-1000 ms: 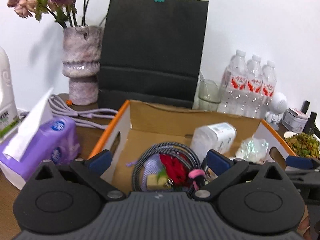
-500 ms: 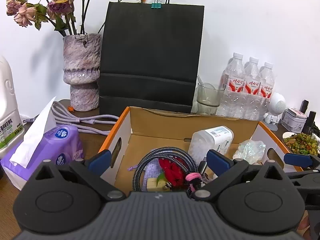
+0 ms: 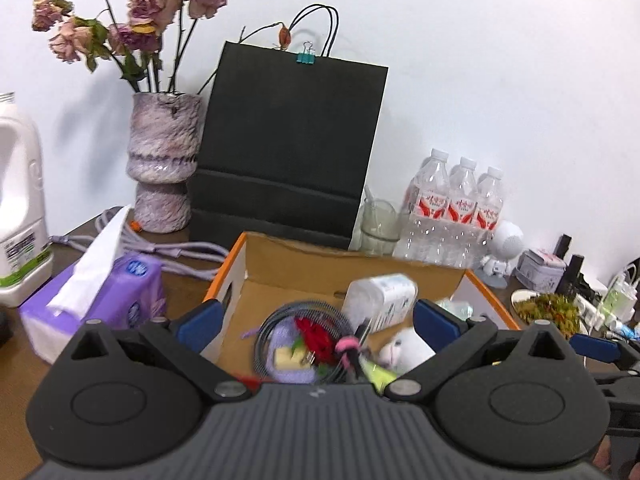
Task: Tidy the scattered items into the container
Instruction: 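Grasp the crumpled blue-and-clear wrapper on the desk with the right tool, then lower the wrapper into the box and open the right tool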
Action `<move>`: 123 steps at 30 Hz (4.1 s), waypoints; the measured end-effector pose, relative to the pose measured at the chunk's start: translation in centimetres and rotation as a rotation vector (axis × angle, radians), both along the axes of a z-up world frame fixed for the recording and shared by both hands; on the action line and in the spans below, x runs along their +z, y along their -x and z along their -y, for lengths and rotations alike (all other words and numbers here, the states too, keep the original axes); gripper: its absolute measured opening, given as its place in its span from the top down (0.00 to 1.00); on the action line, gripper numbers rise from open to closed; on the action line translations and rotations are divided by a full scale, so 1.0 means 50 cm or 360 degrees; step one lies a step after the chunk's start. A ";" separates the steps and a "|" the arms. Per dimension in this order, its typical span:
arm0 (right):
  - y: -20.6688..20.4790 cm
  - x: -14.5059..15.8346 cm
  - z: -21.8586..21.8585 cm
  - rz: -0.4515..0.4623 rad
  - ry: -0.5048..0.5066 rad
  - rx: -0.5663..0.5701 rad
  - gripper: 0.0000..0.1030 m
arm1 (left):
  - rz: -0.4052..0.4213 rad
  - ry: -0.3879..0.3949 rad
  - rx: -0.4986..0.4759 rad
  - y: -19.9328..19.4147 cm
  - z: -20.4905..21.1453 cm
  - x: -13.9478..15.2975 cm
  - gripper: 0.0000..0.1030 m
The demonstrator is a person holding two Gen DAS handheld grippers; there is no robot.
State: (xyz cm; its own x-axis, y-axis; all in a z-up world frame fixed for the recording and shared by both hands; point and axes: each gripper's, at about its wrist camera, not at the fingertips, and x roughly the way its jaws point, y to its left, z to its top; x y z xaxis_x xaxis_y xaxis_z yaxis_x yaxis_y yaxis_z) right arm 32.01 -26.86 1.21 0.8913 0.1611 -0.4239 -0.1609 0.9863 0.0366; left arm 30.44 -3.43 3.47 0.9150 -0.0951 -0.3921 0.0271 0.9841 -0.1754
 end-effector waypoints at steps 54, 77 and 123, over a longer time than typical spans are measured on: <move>0.082 -0.087 0.118 -0.0198 -0.0229 0.0137 0.78 | -0.0323 -0.0358 -0.0479 0.059 0.242 -0.174 0.82; 0.118 -0.017 0.043 0.0034 -0.0230 0.0273 0.78 | 0.0105 -0.0162 -0.0368 0.102 0.074 -0.002 0.88; -0.147 0.006 -0.070 -0.0146 -0.0042 0.0057 0.00 | -0.0115 -0.0170 0.0057 -0.152 0.020 -0.056 0.00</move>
State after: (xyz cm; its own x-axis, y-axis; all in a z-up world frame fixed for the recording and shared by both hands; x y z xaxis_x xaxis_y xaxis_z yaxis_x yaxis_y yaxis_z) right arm 39.35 -23.37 1.49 0.8424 0.2046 -0.4985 -0.1910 0.9784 0.0788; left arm 38.01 -4.46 0.70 0.8860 -0.0171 -0.4634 -0.0172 0.9974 -0.0697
